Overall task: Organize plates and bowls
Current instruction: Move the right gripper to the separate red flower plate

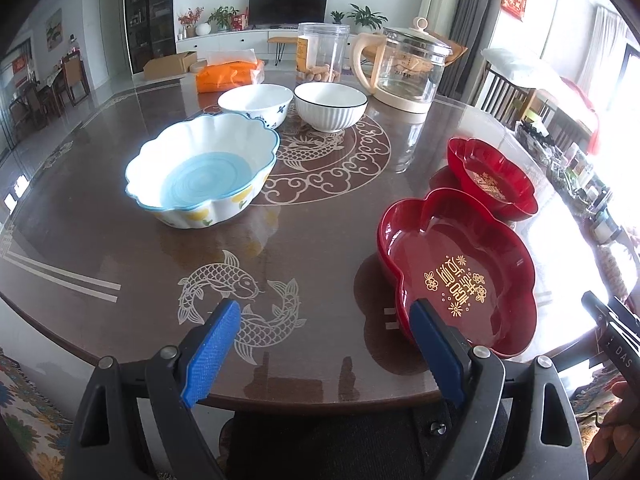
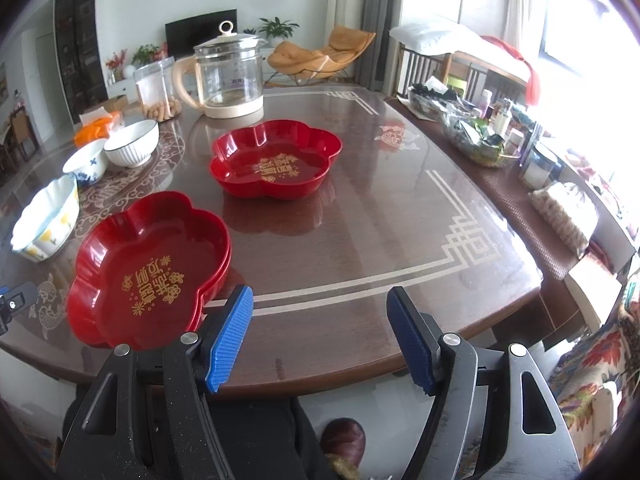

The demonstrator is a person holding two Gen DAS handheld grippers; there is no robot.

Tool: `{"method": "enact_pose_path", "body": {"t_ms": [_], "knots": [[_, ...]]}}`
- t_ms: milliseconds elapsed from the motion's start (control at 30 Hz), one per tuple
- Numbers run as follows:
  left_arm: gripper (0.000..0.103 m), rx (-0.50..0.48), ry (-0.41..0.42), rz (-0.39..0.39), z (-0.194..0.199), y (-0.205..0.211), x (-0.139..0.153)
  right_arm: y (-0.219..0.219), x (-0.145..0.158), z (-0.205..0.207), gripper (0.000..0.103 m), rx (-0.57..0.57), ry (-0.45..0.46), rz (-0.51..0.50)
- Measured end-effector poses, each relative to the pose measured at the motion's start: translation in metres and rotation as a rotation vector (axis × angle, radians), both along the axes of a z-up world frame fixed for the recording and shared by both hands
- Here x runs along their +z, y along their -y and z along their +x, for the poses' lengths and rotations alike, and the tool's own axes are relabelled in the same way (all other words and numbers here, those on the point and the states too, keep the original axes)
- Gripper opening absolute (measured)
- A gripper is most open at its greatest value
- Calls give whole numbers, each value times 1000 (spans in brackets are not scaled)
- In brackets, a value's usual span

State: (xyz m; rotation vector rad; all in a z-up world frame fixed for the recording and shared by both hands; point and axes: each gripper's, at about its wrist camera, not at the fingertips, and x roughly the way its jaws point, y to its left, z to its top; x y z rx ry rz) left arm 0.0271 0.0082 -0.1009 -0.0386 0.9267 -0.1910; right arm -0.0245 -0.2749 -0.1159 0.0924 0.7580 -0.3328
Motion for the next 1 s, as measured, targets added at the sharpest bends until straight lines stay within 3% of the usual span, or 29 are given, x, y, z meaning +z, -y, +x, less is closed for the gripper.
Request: {"method": "enact_pose_path", "body": {"t_ms": [733,867,1000], "knots": [[86,-40,-66,-16,8,7,-5,3,0,1,73,-17,-5,-10],[86,-81,-75,-11,26,15,9,12,5,2,73,28,28,10],[86,-162,-111,-81,62,31,35,46,18,13,73,70,76,111]]}}
